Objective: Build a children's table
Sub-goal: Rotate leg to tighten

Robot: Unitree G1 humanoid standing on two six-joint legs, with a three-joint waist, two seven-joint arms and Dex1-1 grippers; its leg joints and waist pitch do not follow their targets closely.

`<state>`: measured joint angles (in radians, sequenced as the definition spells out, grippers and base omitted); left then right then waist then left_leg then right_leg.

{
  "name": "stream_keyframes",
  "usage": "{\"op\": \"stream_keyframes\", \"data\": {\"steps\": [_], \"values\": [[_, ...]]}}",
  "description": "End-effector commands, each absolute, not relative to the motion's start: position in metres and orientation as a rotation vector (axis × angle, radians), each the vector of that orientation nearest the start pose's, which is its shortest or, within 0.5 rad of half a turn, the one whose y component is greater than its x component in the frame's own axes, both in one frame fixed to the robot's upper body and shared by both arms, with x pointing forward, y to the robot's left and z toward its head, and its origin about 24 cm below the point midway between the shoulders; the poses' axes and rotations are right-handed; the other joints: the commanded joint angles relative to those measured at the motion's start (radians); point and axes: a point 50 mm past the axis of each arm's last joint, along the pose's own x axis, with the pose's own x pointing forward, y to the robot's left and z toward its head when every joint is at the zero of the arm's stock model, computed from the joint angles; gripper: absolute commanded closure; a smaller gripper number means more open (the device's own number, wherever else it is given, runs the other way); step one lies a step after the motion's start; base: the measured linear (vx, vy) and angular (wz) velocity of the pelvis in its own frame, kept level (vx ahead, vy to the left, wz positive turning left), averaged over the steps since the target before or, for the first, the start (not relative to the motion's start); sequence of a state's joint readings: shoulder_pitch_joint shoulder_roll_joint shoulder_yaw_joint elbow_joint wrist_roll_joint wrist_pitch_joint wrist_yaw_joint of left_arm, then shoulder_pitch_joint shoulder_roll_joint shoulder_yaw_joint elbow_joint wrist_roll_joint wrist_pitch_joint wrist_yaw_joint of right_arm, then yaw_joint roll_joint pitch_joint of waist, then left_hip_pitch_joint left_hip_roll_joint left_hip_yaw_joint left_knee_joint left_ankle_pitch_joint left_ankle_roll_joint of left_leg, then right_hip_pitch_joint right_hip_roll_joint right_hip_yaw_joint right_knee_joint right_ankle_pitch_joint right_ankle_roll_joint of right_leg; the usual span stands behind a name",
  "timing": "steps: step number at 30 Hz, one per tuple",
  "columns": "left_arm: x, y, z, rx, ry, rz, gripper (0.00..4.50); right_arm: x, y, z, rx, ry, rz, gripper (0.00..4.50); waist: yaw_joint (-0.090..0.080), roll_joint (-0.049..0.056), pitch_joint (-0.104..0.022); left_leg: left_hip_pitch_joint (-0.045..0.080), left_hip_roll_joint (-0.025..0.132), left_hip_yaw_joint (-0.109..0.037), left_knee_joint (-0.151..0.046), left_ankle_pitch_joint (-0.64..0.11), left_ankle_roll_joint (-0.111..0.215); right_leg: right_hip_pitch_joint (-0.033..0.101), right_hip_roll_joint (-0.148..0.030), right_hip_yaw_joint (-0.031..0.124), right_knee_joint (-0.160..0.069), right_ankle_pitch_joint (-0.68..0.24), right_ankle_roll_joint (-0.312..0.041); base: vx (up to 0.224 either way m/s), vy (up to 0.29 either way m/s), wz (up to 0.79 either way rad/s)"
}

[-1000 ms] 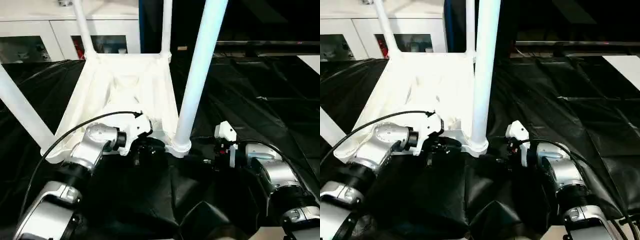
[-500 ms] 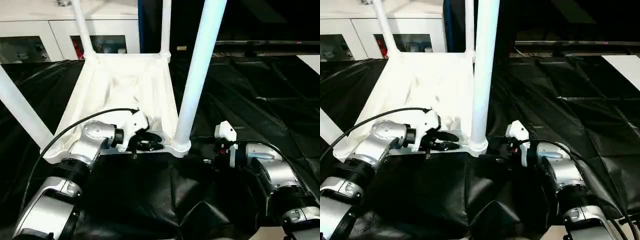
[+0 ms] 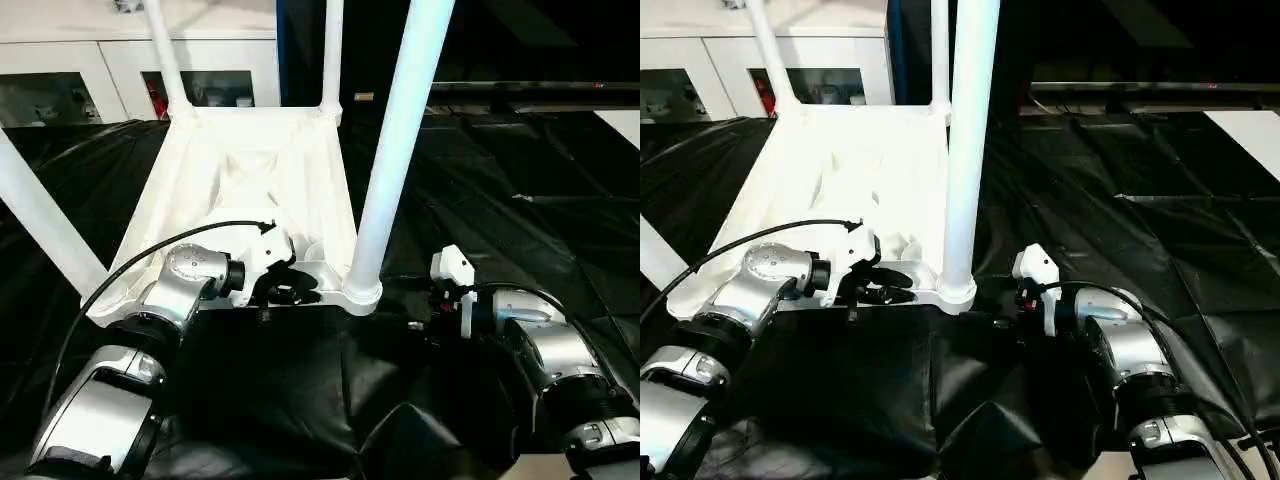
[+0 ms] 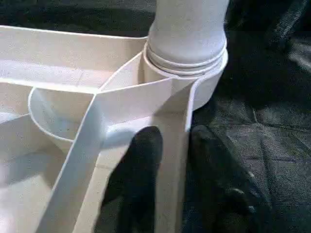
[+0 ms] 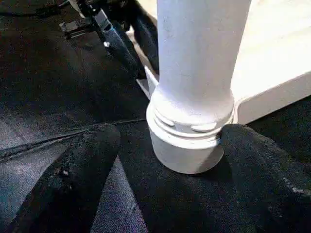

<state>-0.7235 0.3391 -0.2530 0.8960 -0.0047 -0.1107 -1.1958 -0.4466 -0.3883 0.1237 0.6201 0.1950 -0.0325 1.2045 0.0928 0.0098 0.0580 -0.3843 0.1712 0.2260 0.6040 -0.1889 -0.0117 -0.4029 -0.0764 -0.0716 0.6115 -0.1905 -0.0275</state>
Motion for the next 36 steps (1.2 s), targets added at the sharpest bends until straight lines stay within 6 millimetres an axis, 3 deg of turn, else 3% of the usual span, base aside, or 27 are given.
{"op": "stream_keyframes", "data": {"steps": [1,12,20,21,23,26,30,33,36], "values": [[0.338,0.141,0.052,0.402,0.409,-1.301,3.61,0.300,-0.171,0.042,-0.136,0.258,1.210,0.70,0.006,-0.005,-0.072,0.025,0.075,-0.045,-0.066,-0.168,0.057,0.049,-0.093,0.052,-0.071,-0.167,-0.238,0.000,0.000,0.00],[0.335,0.154,0.049,0.544,0.544,-1.353,4.43,0.302,-0.172,0.044,-0.146,0.255,1.205,0.70,0.003,-0.001,-0.073,0.023,0.076,-0.046,-0.067,-0.160,0.058,0.050,-0.093,0.051,-0.067,-0.135,-0.248,0.000,0.000,0.00],[0.340,0.140,0.059,0.455,0.434,-1.364,4.43,0.305,-0.172,0.047,-0.142,0.226,1.173,0.70,0.004,-0.001,-0.074,0.025,0.076,-0.045,-0.066,-0.169,0.055,0.051,-0.094,0.051,-0.068,-0.131,-0.258,0.000,0.000,0.00],[0.339,0.138,0.059,0.429,0.421,-1.378,4.50,0.306,-0.172,0.048,-0.104,0.225,1.165,0.43,0.004,-0.001,-0.074,0.024,0.076,-0.045,-0.066,-0.161,0.059,0.052,-0.093,0.052,-0.066,-0.117,-0.263,0.000,0.000,0.00],[0.336,0.132,0.058,0.379,0.405,-1.405,4.50,0.308,-0.171,0.051,-0.026,0.219,1.152,0.43,0.006,-0.001,-0.076,0.023,0.076,-0.045,-0.064,-0.147,0.070,0.053,-0.093,0.051,-0.062,-0.093,-0.270,0.000,0.000,0.00],[0.333,0.129,0.055,0.353,0.402,-1.427,4.50,0.308,-0.169,0.052,0.000,0.217,1.165,0.08,0.007,-0.001,-0.076,0.023,0.076,-0.044,-0.063,-0.138,0.080,0.052,-0.094,0.050,-0.062,-0.089,-0.272,0.000,0.000,0.00],[0.326,0.125,0.045,0.350,0.420,-1.447,4.50,0.312,-0.162,0.052,-0.124,0.184,1.146,0.08,0.008,0.000,-0.076,0.023,0.076,-0.044,-0.063,-0.139,0.075,0.049,-0.095,0.050,-0.063,-0.102,-0.261,0.000,0.000,0.00],[0.325,0.126,0.042,0.362,0.436,-1.448,4.50,0.312,-0.158,0.052,-0.150,0.190,1.164,0.08,0.007,0.001,-0.073,0.025,0.076,-0.045,-0.067,-0.167,0.058,0.048,-0.093,0.051,-0.071,-0.171,-0.241,0.000,0.000,0.00],[0.325,0.126,0.042,0.364,0.436,-1.444,4.50,0.312,-0.155,0.050,-0.172,0.199,1.181,0.08,0.006,0.000,-0.074,0.024,0.075,-0.045,-0.067,-0.164,0.059,0.049,-0.094,0.052,-0.070,-0.173,-0.236,0.000,0.000,0.00]]}}
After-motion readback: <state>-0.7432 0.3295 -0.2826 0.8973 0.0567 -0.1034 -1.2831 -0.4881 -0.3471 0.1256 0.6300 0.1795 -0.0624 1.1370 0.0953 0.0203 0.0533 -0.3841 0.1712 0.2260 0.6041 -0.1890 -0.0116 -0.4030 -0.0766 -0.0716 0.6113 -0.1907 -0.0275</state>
